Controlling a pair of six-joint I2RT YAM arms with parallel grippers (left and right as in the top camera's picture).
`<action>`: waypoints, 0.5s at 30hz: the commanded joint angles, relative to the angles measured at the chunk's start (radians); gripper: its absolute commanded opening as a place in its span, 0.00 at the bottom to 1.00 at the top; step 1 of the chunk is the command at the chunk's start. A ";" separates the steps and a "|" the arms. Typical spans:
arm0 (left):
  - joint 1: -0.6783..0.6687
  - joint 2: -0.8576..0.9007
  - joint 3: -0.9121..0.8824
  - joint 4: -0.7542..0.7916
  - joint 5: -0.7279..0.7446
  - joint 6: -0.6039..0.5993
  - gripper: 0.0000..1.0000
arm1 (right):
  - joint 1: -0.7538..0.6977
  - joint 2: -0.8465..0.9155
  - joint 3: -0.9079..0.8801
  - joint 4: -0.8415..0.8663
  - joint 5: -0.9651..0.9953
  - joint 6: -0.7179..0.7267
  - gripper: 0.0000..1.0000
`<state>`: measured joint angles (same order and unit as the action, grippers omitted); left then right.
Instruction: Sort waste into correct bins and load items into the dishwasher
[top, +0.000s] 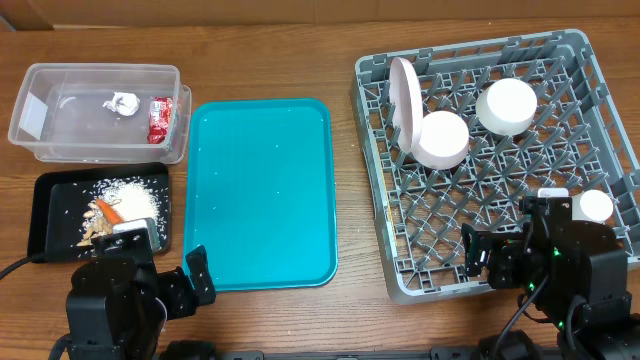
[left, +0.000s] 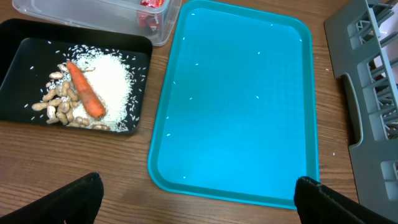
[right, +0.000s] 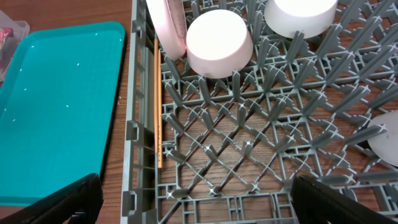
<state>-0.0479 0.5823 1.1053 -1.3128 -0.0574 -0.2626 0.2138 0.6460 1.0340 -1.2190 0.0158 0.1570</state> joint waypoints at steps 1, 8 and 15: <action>0.002 -0.014 -0.004 0.001 -0.013 -0.014 1.00 | 0.003 -0.010 -0.003 0.006 0.017 -0.002 1.00; 0.002 -0.014 -0.004 0.001 -0.013 -0.014 1.00 | -0.011 -0.124 -0.050 0.215 0.044 -0.097 1.00; 0.002 -0.014 -0.004 0.001 -0.013 -0.014 1.00 | -0.026 -0.510 -0.434 0.566 0.058 -0.192 1.00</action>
<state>-0.0479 0.5823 1.1038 -1.3144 -0.0574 -0.2634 0.1917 0.2409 0.7383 -0.7422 0.0566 0.0227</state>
